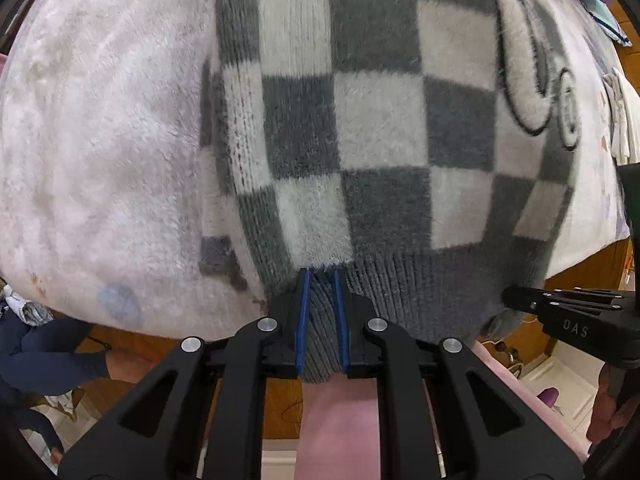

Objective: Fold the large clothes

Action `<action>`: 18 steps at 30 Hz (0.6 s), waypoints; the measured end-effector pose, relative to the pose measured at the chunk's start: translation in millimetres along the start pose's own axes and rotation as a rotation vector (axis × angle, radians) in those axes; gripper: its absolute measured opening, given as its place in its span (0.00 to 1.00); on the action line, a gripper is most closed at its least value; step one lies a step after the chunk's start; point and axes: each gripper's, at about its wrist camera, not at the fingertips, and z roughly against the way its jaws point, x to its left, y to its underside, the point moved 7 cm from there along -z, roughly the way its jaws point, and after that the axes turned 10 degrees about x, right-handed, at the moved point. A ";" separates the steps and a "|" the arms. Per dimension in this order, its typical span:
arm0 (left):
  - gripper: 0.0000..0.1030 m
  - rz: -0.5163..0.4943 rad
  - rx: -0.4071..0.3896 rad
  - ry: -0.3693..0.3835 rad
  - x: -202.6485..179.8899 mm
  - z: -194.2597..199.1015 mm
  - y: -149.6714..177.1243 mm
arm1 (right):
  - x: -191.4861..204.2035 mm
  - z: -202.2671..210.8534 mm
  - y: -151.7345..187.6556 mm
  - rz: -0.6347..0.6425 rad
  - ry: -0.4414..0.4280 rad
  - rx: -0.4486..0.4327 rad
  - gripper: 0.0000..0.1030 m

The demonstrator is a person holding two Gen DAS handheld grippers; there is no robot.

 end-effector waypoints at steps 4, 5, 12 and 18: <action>0.13 0.007 0.013 0.022 -0.9 16.5 -4.4 | -7.0 24.0 2.5 -0.127 -0.113 -0.010 0.05; 0.13 0.003 -0.005 0.015 0.7 28.7 -5.9 | -5.9 39.5 2.7 -0.110 -0.110 -0.049 0.05; 0.13 0.039 0.009 0.005 28.6 24.1 -21.2 | -11.4 84.1 -51.9 -0.120 -0.134 -0.181 0.07; 0.15 0.021 0.069 -0.010 27.2 22.8 -24.0 | 5.9 63.8 -81.4 -0.119 -0.001 -0.059 0.06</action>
